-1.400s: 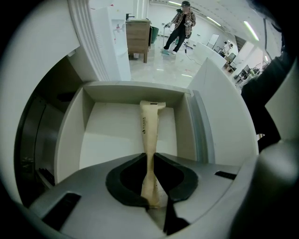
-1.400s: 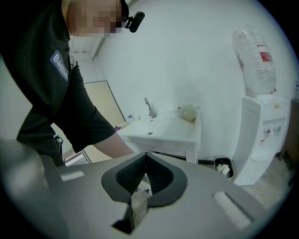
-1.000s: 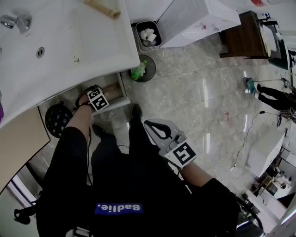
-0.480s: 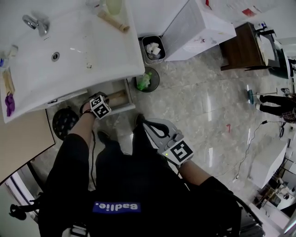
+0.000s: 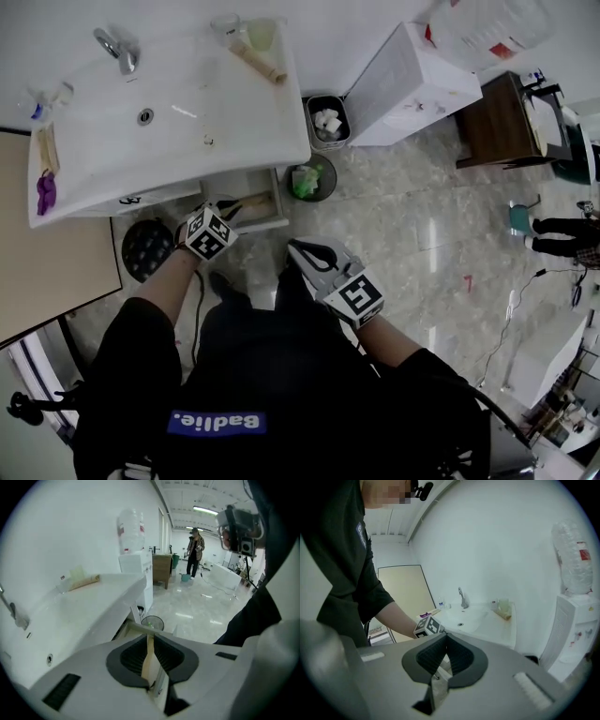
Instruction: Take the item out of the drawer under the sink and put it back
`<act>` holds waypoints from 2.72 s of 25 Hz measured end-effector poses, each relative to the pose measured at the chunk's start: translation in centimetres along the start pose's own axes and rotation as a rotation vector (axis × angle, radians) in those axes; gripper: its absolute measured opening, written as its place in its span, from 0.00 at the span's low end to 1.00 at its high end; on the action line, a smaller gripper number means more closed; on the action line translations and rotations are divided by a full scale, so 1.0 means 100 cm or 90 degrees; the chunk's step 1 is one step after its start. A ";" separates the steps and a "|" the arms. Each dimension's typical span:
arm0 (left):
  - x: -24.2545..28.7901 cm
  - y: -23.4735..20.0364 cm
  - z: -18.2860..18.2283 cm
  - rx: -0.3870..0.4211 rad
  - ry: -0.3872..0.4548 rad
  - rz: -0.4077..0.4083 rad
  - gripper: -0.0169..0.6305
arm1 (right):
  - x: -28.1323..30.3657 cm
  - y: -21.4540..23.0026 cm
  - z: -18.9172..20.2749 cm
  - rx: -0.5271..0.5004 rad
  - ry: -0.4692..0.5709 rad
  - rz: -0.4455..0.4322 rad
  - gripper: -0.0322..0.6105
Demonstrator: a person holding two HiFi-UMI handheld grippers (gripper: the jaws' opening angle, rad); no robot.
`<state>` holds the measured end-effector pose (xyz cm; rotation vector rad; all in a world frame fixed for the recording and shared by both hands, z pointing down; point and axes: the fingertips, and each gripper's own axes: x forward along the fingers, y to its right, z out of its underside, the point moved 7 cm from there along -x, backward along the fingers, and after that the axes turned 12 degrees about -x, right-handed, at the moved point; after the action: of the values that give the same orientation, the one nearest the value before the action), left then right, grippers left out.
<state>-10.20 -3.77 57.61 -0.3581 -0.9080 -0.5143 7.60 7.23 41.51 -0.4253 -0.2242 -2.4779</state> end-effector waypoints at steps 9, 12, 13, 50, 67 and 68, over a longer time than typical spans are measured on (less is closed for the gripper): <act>-0.082 0.029 -0.022 -0.078 0.141 -0.006 0.09 | 0.017 -0.009 -0.020 -0.020 0.015 -0.019 0.05; -0.115 0.038 -0.031 -0.130 0.208 -0.009 0.09 | 0.021 -0.011 -0.027 -0.036 0.013 -0.032 0.05; -0.127 0.041 -0.034 -0.143 0.230 -0.011 0.09 | 0.022 -0.013 -0.030 -0.039 0.016 -0.036 0.05; -0.262 0.092 -0.041 -0.202 0.472 0.018 0.04 | 0.041 -0.065 -0.090 -0.075 0.102 -0.137 0.05; -0.258 0.095 -0.039 -0.202 0.469 0.015 0.04 | 0.040 -0.065 -0.087 -0.072 0.097 -0.133 0.05; -0.259 0.096 -0.039 -0.201 0.466 0.017 0.04 | 0.040 -0.066 -0.087 -0.071 0.098 -0.132 0.05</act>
<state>-15.38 9.14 33.45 -0.4239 -0.1111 -0.7019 -1.54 8.11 34.44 -0.2667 -0.0701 -2.7212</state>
